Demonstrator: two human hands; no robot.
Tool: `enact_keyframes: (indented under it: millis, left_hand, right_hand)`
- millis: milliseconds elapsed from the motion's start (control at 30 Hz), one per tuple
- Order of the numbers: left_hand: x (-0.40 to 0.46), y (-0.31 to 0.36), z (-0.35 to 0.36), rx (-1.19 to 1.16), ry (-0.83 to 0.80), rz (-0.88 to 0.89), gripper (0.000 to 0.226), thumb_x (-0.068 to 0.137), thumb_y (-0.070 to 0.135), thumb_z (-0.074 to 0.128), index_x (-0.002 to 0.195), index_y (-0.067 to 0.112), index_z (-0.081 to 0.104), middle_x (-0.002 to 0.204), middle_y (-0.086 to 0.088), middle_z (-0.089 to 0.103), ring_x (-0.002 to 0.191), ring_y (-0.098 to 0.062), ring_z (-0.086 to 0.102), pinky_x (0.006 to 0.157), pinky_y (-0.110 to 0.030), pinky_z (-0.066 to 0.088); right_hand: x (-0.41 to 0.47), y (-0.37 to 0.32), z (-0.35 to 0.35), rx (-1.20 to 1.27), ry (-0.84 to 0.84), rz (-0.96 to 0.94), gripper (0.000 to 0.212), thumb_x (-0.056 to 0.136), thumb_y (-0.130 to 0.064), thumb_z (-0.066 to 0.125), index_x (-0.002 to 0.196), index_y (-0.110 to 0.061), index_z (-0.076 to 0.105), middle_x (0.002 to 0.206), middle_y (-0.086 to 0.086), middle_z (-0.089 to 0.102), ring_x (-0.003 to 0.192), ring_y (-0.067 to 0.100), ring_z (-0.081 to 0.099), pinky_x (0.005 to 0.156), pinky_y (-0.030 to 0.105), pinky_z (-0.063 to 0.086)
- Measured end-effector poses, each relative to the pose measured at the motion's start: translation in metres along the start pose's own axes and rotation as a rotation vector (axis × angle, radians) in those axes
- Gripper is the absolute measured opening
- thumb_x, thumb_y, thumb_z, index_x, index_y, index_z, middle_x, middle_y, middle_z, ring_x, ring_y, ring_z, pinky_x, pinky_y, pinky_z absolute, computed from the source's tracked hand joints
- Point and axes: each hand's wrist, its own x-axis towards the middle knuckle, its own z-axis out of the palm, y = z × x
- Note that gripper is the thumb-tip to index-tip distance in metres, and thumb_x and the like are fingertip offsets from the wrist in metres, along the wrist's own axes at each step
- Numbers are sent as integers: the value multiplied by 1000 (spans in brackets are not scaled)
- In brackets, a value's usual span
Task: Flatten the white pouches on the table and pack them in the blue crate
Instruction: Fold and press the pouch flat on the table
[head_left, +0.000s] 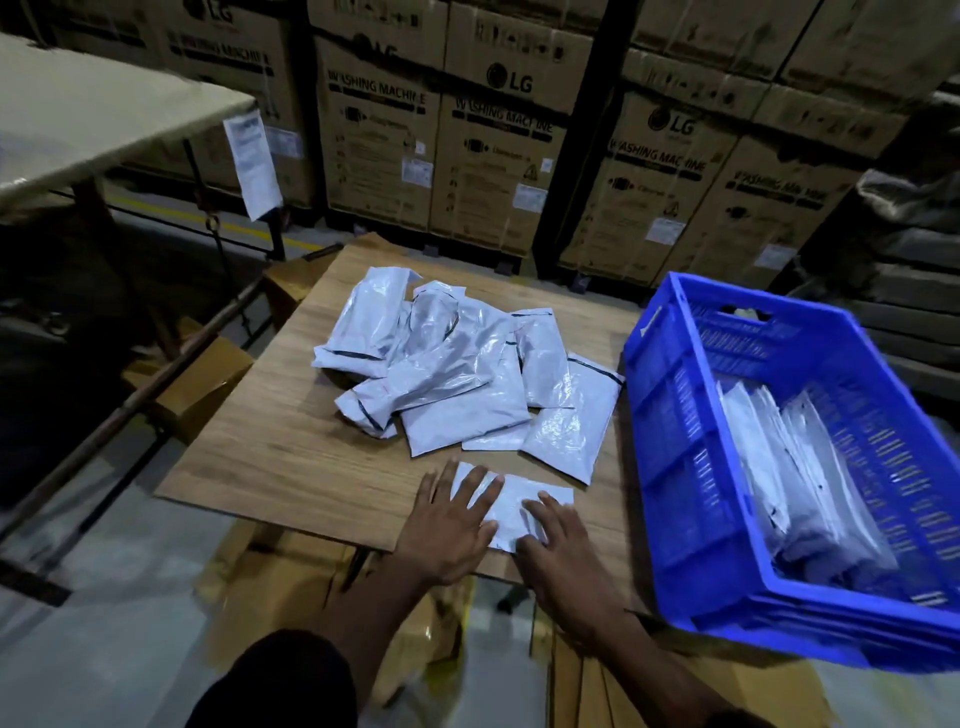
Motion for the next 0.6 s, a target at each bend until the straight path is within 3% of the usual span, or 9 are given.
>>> enact_keyframes:
  millis: [67, 200, 267, 367, 433, 500, 567, 600]
  left_hand:
    - [-3, 1, 0, -1, -2, -8, 67, 99, 58, 35, 159, 29, 29, 162, -3, 35, 147, -39, 28, 109, -64, 38]
    - [-16, 0, -3, 21, 33, 37, 85, 94, 70, 41, 160, 20, 25, 169, -6, 16, 155, -34, 11, 119, -59, 19]
    - [-19, -1, -12, 57, 10, 59, 84, 83, 60, 67, 151, 15, 44, 162, -9, 35, 150, -35, 30, 113, -58, 37]
    - [-16, -2, -21, 86, 7, 35, 78, 62, 24, 90, 134, 13, 64, 143, -8, 59, 132, -34, 56, 93, -48, 56]
    - [-14, -6, -20, 101, 95, 75, 71, 60, 7, 84, 129, 13, 68, 137, -7, 64, 124, -34, 62, 84, -42, 59]
    - [-11, -12, -18, 88, 220, 149, 58, 71, 5, 68, 128, 14, 69, 134, -6, 66, 121, -33, 64, 84, -39, 60]
    - [-7, -15, -24, 65, 297, 190, 49, 79, 11, 54, 125, 18, 69, 128, -3, 69, 117, -31, 66, 87, -39, 59]
    - [-5, -16, -29, 60, 335, 201, 46, 81, 15, 51, 122, 19, 70, 125, -2, 70, 114, -29, 67, 88, -39, 57]
  right_hand:
    - [7, 0, -2, -12, 18, 10, 15, 79, -20, 71, 90, -20, 60, 136, 12, 52, 134, 35, 42, 109, 53, 35]
    - [17, -3, -1, 100, 86, 109, 14, 78, -16, 73, 85, -12, 62, 117, 14, 57, 114, 33, 55, 95, 38, 48]
    - [20, -4, 2, 136, 119, 127, 13, 83, -17, 69, 89, -12, 59, 115, 12, 56, 109, 31, 56, 93, 38, 47]
    - [18, -5, 4, 120, 101, 64, 14, 92, -25, 63, 97, -13, 60, 122, 10, 56, 114, 30, 57, 97, 42, 45]
    - [15, -9, -3, 47, 76, -18, 18, 93, -28, 60, 107, -16, 60, 134, 6, 53, 130, 28, 49, 105, 46, 40]
    - [12, -14, -11, 9, 53, -63, 30, 91, -31, 61, 119, -21, 56, 144, 1, 47, 138, 26, 41, 110, 47, 34]
    - [15, -15, -20, 38, 1, -36, 50, 83, -29, 68, 130, -23, 50, 147, -2, 44, 133, 25, 47, 103, 43, 44]
    - [18, -15, -26, 81, -12, 10, 59, 79, -27, 72, 133, -25, 47, 145, -3, 44, 124, 23, 55, 93, 39, 52]
